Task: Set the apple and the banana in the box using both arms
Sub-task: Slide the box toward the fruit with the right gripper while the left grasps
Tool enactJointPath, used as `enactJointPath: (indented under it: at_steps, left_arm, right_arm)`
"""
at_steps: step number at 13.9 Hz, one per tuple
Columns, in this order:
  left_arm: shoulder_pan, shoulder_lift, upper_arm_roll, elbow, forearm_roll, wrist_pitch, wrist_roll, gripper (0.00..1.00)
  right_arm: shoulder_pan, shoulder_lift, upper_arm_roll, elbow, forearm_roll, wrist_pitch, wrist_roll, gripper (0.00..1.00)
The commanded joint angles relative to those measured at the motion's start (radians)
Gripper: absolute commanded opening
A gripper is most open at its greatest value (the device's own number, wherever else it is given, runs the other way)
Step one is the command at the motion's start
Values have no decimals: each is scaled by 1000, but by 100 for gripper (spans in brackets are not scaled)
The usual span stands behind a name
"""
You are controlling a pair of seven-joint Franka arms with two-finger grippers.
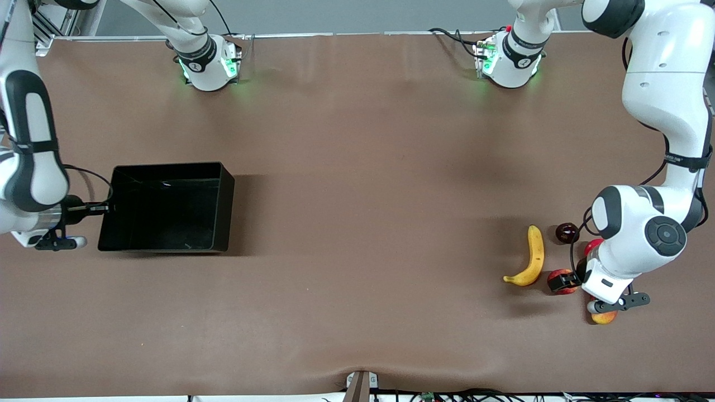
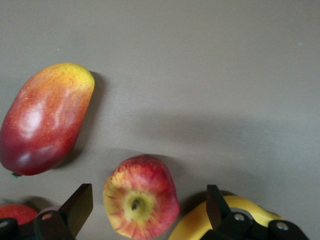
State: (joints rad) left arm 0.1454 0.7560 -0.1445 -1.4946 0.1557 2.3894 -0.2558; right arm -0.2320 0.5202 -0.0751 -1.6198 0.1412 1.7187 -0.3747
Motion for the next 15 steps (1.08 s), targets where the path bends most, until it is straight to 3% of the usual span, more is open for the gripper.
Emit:
enactJointPath:
  at_steps: [1, 6, 8, 10, 11, 15]
  left_arm:
    - [-13, 37, 23, 27, 16, 10, -23, 100]
    - [-13, 46, 32, 19, 18, 10, -23, 100]
    - [-15, 48, 32, 19, 18, 10, -23, 59]
    - [-17, 42, 32, 20, 19, 5, -19, 7]
    - [-15, 34, 29, 19, 19, -2, -17, 0]
    - [-12, -10, 20, 20, 19, -53, -14, 0]
  right_arm:
    - [48, -29, 11, 31, 57, -80, 90, 0]
    - [238, -49, 29, 32, 135, -80, 313, 0]
    - [313, -48, 28, 32, 176, -70, 376, 0]
    - [376, -45, 28, 31, 221, -56, 399, 0]
    - [397, -43, 28, 32, 245, -53, 428, 0]
    - [552, -22, 28, 32, 265, 83, 537, 0]
